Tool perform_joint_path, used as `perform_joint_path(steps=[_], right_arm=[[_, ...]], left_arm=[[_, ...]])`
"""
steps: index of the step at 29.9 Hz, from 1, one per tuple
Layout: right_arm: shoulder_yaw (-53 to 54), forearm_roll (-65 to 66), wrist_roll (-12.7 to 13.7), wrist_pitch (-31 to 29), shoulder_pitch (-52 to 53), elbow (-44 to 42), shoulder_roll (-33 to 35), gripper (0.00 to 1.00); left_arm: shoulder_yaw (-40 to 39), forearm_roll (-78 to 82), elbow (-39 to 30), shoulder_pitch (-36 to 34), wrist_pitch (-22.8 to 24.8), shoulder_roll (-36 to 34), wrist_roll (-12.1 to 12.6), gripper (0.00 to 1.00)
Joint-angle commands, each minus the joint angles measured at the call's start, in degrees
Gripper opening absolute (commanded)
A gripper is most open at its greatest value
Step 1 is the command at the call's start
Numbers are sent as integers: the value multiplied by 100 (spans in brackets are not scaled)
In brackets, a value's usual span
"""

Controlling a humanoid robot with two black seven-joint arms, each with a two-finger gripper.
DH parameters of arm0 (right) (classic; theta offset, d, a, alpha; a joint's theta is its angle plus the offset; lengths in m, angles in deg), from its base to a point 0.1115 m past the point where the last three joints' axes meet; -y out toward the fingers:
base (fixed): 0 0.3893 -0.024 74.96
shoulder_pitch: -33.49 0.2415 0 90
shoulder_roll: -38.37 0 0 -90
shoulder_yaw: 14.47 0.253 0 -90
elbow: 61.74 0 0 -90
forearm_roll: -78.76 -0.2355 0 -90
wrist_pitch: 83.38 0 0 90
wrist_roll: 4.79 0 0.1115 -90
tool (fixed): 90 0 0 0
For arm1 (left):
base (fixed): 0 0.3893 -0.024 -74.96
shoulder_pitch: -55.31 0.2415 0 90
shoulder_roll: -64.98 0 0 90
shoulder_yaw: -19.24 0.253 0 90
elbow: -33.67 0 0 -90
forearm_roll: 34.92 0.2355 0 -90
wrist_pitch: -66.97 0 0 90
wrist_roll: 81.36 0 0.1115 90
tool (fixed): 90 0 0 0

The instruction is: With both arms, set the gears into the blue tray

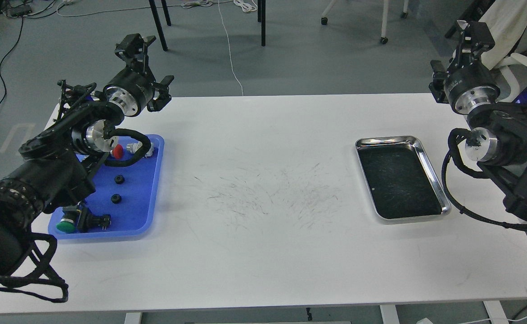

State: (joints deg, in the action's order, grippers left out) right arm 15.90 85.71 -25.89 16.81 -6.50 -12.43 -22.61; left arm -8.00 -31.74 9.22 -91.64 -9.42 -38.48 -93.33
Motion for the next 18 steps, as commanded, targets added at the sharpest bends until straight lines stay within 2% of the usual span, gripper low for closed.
perform_joint_path(steps=[1, 6, 13, 18], right_arm=[[-4, 0, 0, 1, -9, 0, -1, 97], [4, 9, 0, 36, 0, 0, -1, 97], [22, 9, 18, 54, 0, 0, -1, 99], [22, 9, 18, 54, 0, 0, -1, 99]], left_arm=[[-1, -2, 1, 9, -42, -16, -7, 99], [-1, -2, -43, 9, -16, -51, -16, 99], [-9, -19, 318, 18, -130, 27, 19, 99], [-71, -81, 266, 26, -25, 10, 1, 99]])
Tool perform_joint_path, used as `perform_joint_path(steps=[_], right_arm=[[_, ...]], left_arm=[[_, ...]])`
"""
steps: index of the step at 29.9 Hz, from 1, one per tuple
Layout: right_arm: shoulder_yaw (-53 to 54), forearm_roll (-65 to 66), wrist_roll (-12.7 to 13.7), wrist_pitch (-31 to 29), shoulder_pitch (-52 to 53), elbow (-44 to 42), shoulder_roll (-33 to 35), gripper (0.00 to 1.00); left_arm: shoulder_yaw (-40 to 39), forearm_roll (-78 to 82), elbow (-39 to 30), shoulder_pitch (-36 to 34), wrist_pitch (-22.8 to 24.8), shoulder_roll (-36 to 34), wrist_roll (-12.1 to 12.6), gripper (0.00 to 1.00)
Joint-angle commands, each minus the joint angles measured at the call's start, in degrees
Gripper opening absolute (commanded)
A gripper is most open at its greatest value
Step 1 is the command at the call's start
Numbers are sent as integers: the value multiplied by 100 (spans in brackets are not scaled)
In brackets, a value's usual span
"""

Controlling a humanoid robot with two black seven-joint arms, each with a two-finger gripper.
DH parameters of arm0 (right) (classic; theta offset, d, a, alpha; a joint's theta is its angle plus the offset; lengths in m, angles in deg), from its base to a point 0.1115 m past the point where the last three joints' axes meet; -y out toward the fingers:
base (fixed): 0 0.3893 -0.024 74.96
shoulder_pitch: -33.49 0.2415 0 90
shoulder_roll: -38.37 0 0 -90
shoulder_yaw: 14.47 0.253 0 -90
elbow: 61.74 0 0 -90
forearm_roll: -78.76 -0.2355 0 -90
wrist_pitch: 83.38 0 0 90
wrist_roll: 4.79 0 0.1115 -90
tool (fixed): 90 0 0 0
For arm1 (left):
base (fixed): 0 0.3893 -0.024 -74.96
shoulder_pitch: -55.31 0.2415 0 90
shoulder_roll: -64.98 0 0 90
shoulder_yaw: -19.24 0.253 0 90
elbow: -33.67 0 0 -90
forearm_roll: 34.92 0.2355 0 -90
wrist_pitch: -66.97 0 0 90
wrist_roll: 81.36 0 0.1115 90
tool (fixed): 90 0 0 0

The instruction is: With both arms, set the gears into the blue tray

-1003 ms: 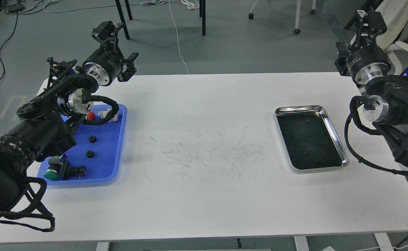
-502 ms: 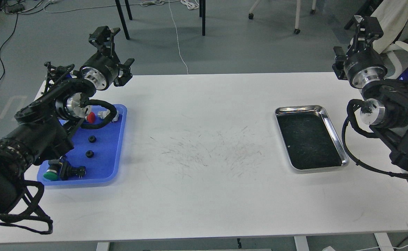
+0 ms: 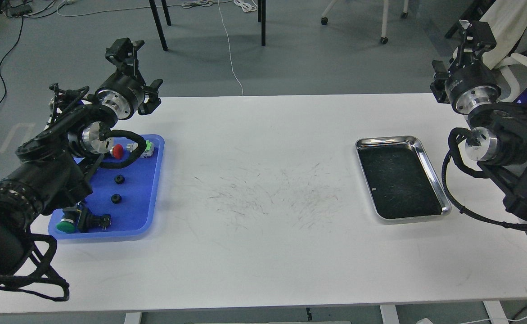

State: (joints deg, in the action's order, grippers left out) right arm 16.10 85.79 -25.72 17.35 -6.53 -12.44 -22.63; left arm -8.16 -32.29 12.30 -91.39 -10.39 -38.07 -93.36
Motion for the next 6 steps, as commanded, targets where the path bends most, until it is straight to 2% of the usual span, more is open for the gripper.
perform_joint_path(steps=[1, 6], right_arm=[[2, 0, 1, 0, 2, 0, 0, 99], [-50, 52, -8, -35, 2, 44, 35, 99]], left_arm=[[-63, -26, -60, 2, 142, -40, -4, 99], [-107, -70, -34, 2, 292, -49, -13, 99]])
